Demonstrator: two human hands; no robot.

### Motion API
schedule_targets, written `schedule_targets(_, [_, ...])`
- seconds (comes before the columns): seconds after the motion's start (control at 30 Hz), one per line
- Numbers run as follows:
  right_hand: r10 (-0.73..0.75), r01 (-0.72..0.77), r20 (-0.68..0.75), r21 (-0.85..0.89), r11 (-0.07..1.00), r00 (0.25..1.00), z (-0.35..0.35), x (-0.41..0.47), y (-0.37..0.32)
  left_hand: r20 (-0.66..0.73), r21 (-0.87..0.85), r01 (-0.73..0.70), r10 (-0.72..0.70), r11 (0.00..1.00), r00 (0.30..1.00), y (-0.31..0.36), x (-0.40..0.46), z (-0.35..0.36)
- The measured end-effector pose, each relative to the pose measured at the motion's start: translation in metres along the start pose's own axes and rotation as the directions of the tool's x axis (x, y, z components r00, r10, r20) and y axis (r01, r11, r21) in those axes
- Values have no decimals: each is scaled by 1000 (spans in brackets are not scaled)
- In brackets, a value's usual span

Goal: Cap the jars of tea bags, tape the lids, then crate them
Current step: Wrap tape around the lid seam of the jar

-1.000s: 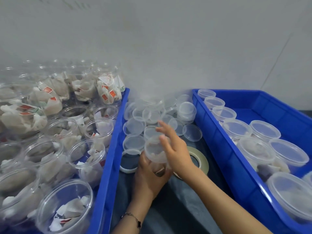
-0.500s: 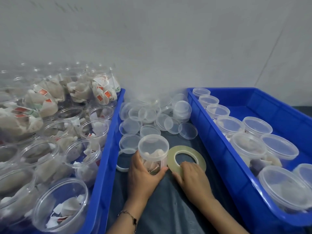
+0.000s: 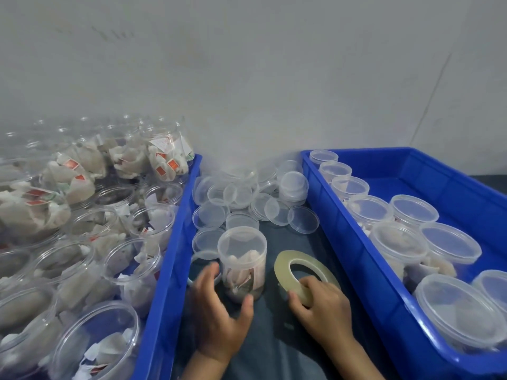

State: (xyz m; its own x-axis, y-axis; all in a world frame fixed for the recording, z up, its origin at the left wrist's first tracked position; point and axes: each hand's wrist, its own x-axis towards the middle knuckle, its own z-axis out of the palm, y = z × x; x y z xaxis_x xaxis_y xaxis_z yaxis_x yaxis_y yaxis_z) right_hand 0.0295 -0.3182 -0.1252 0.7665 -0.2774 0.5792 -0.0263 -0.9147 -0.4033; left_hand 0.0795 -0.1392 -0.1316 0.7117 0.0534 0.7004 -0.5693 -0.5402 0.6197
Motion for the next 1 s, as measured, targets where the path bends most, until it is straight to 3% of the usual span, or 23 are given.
schedule_targets(0.03, [16,-16,13,17,1000,1000,-1,0,-1,37,-73,-36,38,997,999,5,-7,-3])
schedule_targets(0.1, [16,-17,18,36,999,1000,-2,0,-1,301,-152,41,7,987,954,21,-10,-3])
schedule_targets(0.17, [-9,8,15,27,1000,1000,-4,-1,-2,609,-105,237,-126,966,783,37,-13,6])
schedule_targets(0.2, [-16,16,24,26,1000,1000,-4,-1,-1,673,-88,344,-199,935,713,42,-13,14])
schedule_targets(0.27, [-7,5,42,34,999,999,-5,-1,-1,695,-124,535,-311,836,648,45,-10,28])
schedule_targets(0.33, [4,-6,41,37,999,999,-6,-1,0,667,-200,627,-364,753,650,45,-7,36])
schedule_targets(0.43, [12,-14,47,39,999,999,-6,-1,-2,573,-194,632,-436,750,694,41,-6,37])
schedule_targets(0.53, [3,-4,46,22,1000,999,-7,-2,-2,573,-185,660,-465,728,675,41,-2,33])
schedule_targets(0.77, [-23,24,108,-6,1000,994,-6,-2,-1,628,24,420,-341,907,700,35,4,28])
schedule_targets(0.9, [-94,104,166,-52,993,982,-4,-3,-2,658,196,336,-378,921,651,39,5,21])
schedule_targets(1.0, [-147,174,207,-115,978,967,-1,-1,-3,715,330,264,-422,906,558,44,10,9])
